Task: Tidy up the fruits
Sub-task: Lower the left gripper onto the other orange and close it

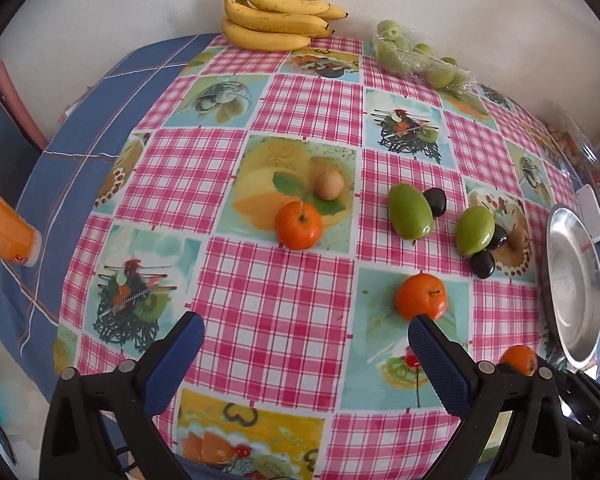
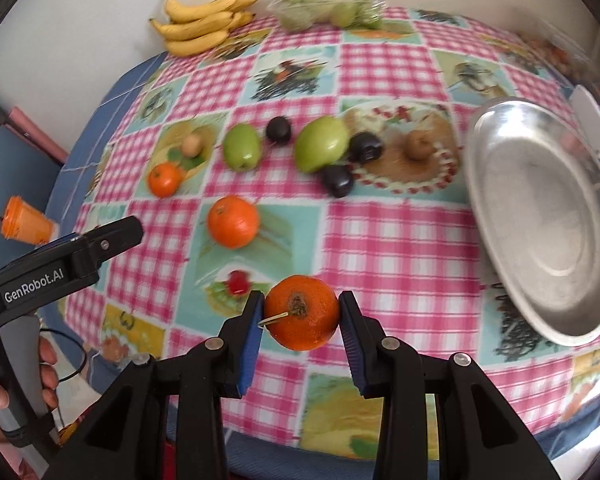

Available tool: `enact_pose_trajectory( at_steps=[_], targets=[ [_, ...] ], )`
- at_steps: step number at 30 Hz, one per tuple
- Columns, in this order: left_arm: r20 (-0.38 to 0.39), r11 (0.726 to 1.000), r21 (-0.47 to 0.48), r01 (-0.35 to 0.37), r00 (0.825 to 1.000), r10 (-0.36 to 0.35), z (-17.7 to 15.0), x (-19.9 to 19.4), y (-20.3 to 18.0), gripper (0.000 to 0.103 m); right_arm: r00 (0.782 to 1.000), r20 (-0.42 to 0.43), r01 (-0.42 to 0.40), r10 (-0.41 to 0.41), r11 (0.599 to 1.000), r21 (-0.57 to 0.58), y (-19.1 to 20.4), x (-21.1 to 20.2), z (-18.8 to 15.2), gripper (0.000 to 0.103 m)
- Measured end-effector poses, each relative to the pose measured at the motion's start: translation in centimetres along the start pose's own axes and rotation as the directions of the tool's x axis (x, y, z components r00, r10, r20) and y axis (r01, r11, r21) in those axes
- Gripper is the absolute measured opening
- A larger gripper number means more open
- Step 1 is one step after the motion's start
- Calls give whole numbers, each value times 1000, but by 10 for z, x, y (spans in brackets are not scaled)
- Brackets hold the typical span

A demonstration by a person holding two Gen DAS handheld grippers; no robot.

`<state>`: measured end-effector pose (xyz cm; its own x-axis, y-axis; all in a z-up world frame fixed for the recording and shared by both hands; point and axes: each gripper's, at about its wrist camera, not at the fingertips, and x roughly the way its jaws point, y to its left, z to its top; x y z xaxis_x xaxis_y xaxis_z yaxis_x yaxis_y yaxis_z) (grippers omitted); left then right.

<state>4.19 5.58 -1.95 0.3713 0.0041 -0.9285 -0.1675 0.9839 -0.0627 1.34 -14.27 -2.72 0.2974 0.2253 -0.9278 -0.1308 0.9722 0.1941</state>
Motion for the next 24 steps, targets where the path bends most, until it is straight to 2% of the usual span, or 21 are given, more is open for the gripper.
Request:
enact_pose_trajectory(
  at_steps=[3, 7, 10, 15, 18, 20, 22, 24],
  targets=[
    [-5, 1000, -17, 24, 1000, -24, 5, 5, -11, 103, 1000, 5, 20, -20, 999, 49, -18, -3, 3, 39],
    [11, 1000, -8, 2, 1000, -2, 7, 10, -28, 103, 998, 14, 55, -56, 995, 83, -32, -6, 8, 39],
    [11, 1000, -4, 6, 1000, -6, 9, 18, -36, 103, 999, 25, 39, -42, 994, 103, -40, -8, 13, 39],
    [-30, 998, 32, 56, 998, -55, 12, 31, -49, 103, 998, 27, 57, -61, 991, 123, -48, -7, 22, 39],
    [-72, 994, 10, 109, 992, -108, 13, 40, -55, 103, 998, 34, 56, -61, 989, 134, -53, -9, 27, 39],
    [-90, 993, 5, 118, 989, -117, 14, 45, -59, 103, 997, 32, 64, -69, 989, 135, -55, -8, 29, 39],
    [-104, 994, 15, 111, 989, -108, 14, 50, -63, 99, 997, 22, 67, -71, 988, 137, -56, -5, 31, 39],
    [-118, 994, 27, 108, 988, -104, 12, 54, -67, 87, 997, 15, 67, -70, 988, 136, -56, -3, 31, 39]
  ],
)
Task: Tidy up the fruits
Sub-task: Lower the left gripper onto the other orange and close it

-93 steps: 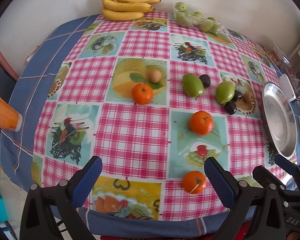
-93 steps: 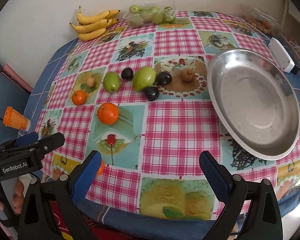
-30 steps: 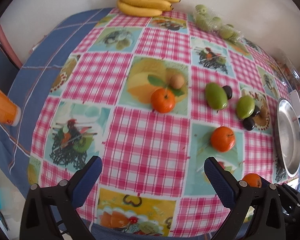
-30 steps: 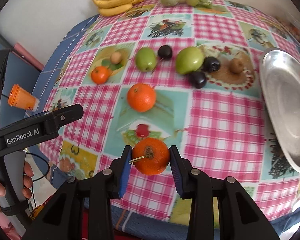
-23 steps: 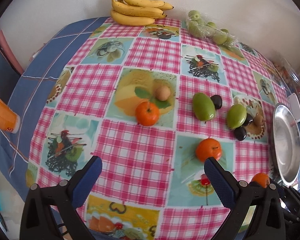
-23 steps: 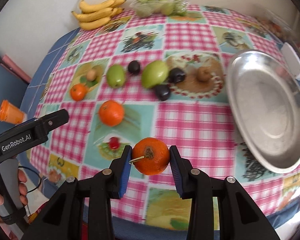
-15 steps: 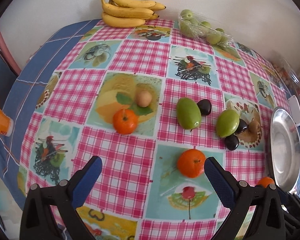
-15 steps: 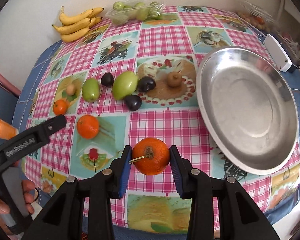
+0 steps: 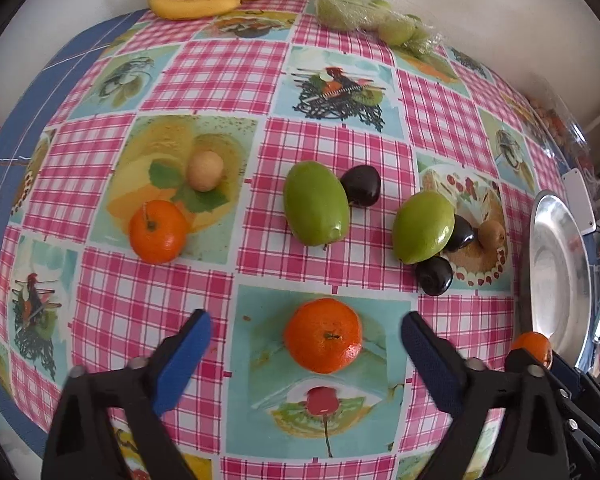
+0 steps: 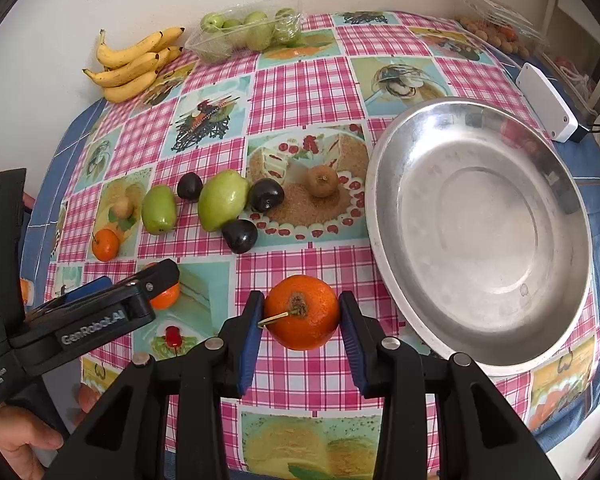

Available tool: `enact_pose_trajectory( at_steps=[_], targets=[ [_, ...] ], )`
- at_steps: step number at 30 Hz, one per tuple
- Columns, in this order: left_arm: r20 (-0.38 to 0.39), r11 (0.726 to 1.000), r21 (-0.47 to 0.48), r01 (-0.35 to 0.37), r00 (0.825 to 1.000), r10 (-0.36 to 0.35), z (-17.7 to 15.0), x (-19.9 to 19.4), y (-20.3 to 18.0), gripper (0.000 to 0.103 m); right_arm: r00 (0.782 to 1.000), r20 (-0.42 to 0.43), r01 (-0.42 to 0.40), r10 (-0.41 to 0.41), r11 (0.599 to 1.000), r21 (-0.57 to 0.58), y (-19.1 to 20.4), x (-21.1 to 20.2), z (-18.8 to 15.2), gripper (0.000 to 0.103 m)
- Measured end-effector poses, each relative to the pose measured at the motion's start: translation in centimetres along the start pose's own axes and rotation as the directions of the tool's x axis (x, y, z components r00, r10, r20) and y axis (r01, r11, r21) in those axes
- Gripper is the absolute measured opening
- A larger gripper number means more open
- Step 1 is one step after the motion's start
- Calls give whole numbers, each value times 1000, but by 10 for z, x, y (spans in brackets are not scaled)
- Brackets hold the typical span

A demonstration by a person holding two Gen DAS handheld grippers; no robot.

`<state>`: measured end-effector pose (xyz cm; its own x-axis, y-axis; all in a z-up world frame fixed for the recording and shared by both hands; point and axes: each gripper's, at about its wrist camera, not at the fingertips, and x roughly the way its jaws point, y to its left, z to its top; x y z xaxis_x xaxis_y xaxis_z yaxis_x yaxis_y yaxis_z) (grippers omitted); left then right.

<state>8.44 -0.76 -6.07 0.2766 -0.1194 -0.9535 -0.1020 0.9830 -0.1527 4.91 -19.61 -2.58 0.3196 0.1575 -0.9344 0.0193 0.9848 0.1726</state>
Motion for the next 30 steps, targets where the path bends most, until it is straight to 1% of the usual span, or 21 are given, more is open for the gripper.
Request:
enact_pose_trajectory(
  at_steps=[1, 3, 5, 7, 10, 11, 15, 18, 25, 30],
  targets=[
    [-11, 1000, 0, -1, 1000, 1, -1, 3, -1, 81, 1000, -1, 1, -1, 1000, -3, 1, 0, 0, 39],
    [-24, 1000, -2, 1, 1000, -1, -2, 6, -1, 73, 1000, 1, 4, -4, 1000, -7, 2, 0, 1, 39],
    [-34, 1000, -3, 7, 999, -7, -2, 8, 0, 57, 1000, 2, 4, -4, 1000, -7, 2, 1, 2, 39],
    [-38, 1000, -12, 21, 999, -21, -4, 9, 3, 52, 1000, 2, 5, -5, 1000, -7, 2, 1, 2, 39],
    [-43, 999, -15, 33, 999, -33, -5, 9, 4, 48, 1000, 6, 9, -9, 1000, 0, 1, 0, 2, 39],
    [-43, 999, -14, 38, 998, -39, -6, 9, 4, 43, 1000, 6, 10, -10, 1000, 2, 0, 0, 2, 39],
    [-43, 999, -6, 35, 998, -35, -6, 7, 0, 43, 1000, 9, 6, -6, 1000, 7, -1, -1, 2, 39],
    [-41, 999, -20, 42, 998, -43, -3, 6, 0, 43, 1000, 11, 4, -5, 1000, 10, -2, -2, 2, 39],
    [-2, 998, -27, 56, 998, -56, -3, -10, 6, 43, 1000, 19, 1, -1, 1000, 9, -1, -6, 2, 39],
    [5, 998, -33, 51, 999, -51, -2, -12, 6, 43, 1000, 17, -2, 2, 1000, 8, -1, -5, 2, 39]
  ],
)
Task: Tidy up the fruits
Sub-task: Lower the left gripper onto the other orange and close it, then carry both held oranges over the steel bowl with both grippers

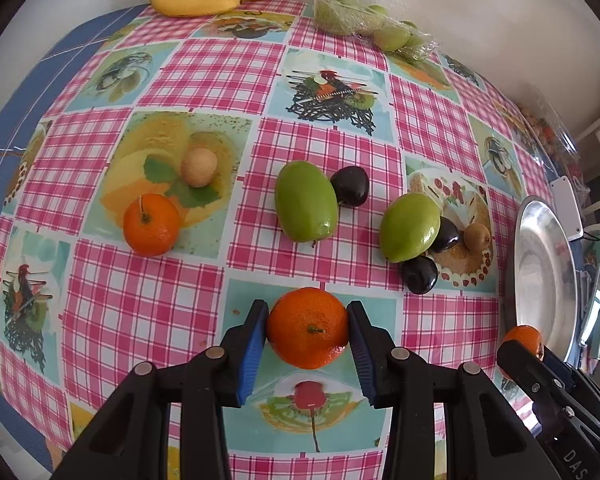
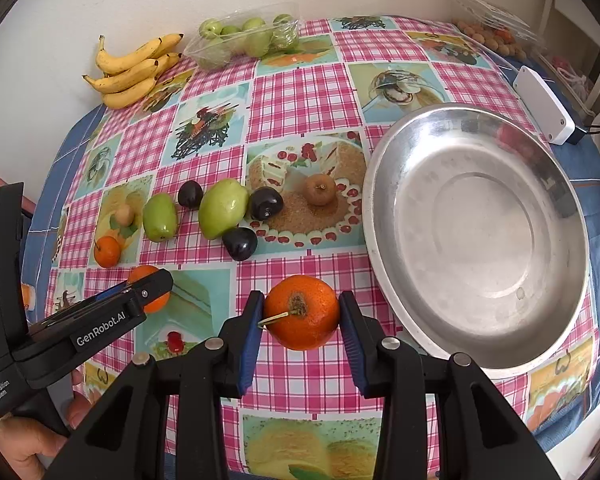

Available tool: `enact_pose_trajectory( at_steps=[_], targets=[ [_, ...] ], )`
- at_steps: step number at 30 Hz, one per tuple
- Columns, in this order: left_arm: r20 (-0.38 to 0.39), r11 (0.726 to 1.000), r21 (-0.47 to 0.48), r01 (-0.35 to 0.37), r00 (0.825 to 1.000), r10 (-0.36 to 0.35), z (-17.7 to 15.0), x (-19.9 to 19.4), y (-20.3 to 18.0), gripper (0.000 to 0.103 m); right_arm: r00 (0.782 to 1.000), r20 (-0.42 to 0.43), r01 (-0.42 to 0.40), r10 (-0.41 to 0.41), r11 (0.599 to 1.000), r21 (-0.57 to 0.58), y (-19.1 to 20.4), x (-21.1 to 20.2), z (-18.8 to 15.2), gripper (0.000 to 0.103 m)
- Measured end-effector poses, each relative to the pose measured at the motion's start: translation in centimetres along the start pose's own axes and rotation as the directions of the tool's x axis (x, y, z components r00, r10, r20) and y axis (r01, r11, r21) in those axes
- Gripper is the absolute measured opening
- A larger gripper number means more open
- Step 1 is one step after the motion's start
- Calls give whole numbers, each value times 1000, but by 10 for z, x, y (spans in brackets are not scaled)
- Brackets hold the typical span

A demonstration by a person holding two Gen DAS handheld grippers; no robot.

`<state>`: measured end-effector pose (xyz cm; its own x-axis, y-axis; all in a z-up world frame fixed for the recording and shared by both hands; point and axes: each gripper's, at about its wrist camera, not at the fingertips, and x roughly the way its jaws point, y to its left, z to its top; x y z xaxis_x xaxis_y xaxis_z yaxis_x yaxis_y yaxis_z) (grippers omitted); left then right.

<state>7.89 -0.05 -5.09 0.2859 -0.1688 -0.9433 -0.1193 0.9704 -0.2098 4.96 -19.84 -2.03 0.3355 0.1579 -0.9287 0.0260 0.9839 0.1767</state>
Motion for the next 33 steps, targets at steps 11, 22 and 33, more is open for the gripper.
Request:
enact_pose_trajectory(
  at_steps=[11, 22, 33],
  targets=[
    [55, 995, 104, 1, 998, -7, 2, -15, -41, 43, 999, 31, 32, -36, 993, 116, -42, -8, 14, 39],
    [41, 970, 229, 84, 995, -96, 8, -9, -121, 43, 998, 28, 41, -51, 965, 258, -94, -10, 22, 39],
    [8, 935, 327, 138, 989, -148, 12, 5, -188, 43, 998, 32, 31, -47, 917, 397, -147, -9, 31, 39]
  ],
)
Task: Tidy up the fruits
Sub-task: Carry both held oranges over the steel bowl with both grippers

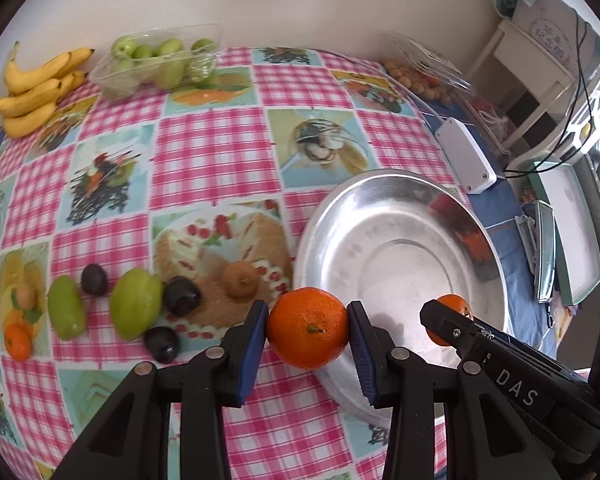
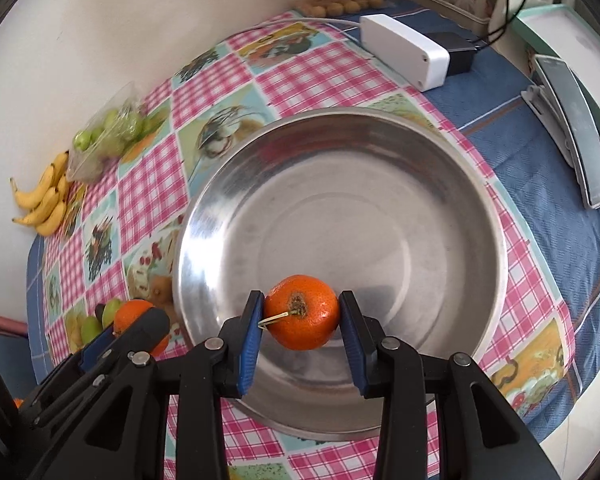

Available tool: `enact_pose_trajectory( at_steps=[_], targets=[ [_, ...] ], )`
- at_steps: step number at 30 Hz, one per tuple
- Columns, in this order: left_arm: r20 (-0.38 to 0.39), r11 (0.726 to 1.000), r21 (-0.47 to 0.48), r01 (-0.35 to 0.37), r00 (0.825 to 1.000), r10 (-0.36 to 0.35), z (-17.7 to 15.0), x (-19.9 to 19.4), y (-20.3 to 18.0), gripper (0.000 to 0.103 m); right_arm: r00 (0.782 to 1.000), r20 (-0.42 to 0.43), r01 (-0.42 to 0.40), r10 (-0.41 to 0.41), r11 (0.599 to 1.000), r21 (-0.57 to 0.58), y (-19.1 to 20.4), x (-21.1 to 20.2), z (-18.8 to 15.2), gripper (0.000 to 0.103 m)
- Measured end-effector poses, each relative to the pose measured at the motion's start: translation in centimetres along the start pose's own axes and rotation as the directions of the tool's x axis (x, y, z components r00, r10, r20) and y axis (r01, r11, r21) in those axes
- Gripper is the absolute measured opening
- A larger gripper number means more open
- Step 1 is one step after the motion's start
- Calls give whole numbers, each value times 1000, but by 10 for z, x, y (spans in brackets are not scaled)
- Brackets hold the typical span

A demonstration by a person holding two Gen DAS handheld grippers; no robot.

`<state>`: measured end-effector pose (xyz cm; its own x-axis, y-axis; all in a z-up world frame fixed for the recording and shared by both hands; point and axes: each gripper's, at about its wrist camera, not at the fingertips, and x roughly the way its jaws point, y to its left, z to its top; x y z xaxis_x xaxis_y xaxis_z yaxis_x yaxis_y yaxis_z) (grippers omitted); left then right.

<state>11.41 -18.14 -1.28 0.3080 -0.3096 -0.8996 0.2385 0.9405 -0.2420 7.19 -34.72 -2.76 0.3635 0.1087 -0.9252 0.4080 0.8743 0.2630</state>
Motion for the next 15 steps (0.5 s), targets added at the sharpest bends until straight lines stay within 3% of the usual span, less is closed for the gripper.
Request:
enact_pose_trajectory(
  at_steps=[15],
  targets=[
    [-56, 996, 87, 0, 998, 5, 11, 48, -40, 43, 1000, 17, -7, 6, 999, 47, -24, 8, 26, 39]
  ],
)
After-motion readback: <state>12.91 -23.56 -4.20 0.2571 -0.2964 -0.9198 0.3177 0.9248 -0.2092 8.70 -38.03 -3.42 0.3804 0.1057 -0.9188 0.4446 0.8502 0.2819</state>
